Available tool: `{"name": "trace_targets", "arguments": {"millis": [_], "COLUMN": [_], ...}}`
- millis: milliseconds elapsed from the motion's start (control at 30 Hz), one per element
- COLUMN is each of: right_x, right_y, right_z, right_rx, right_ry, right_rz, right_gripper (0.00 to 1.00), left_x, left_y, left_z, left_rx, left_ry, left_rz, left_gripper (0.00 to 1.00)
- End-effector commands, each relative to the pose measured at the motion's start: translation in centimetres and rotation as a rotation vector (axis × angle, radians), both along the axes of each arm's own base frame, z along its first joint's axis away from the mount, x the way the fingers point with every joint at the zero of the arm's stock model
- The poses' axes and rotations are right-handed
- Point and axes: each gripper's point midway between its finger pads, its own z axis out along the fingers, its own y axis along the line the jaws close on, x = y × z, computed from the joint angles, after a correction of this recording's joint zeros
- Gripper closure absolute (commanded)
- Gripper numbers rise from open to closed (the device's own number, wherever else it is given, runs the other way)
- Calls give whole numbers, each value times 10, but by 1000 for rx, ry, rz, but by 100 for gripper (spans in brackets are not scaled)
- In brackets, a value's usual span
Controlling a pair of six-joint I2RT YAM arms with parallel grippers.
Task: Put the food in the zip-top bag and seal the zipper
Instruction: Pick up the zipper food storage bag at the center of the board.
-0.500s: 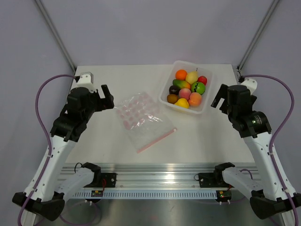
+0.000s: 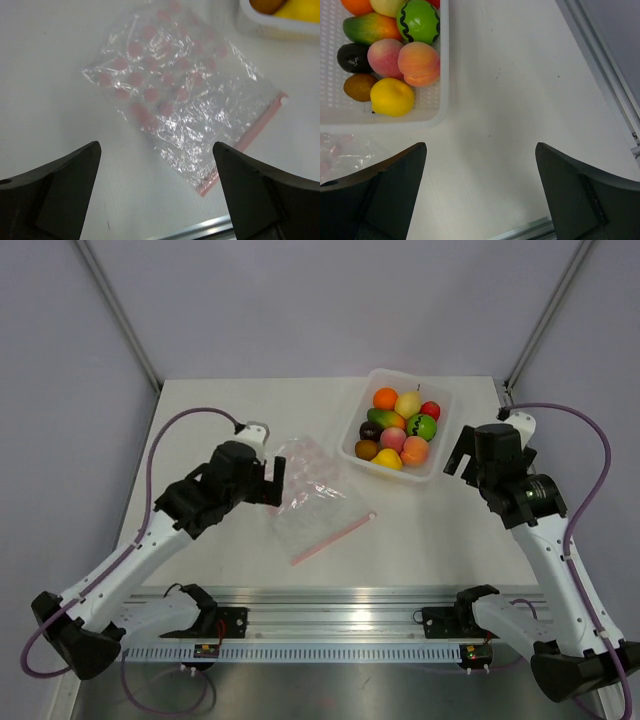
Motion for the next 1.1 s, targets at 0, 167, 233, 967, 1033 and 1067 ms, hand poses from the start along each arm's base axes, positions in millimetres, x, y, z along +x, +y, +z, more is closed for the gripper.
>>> {"name": "trace_targets", "arguments": {"millis": [0, 167, 233, 967, 1033, 1067], "right_x": [1, 0, -1, -13, -12, -12], "right_y": [13, 19, 21, 24, 25, 25], "right_z": [9, 2, 0, -15, -17, -17], "right_rx": [40, 46, 51, 83, 91, 97], "right_ry": [-45, -29, -19, 28, 35, 34], "right_rz": [66, 113, 123, 122, 119, 118], "right_gripper": [0, 1, 1, 1, 0, 1], "left_x": [-16, -50, -58, -54, -55, -55], "left_y": [-16, -71, -85, -173, -174, -175], "left_z": [-40, -87, -103, -172, -181, -183], "left_rx": [131, 164, 186, 261, 278, 281], "left_ry": [82, 168, 197, 193, 215, 219], "left_rz": [-44, -188, -228, -454, -464, -467], "left_gripper": [1, 1, 1, 19, 20, 20]}}
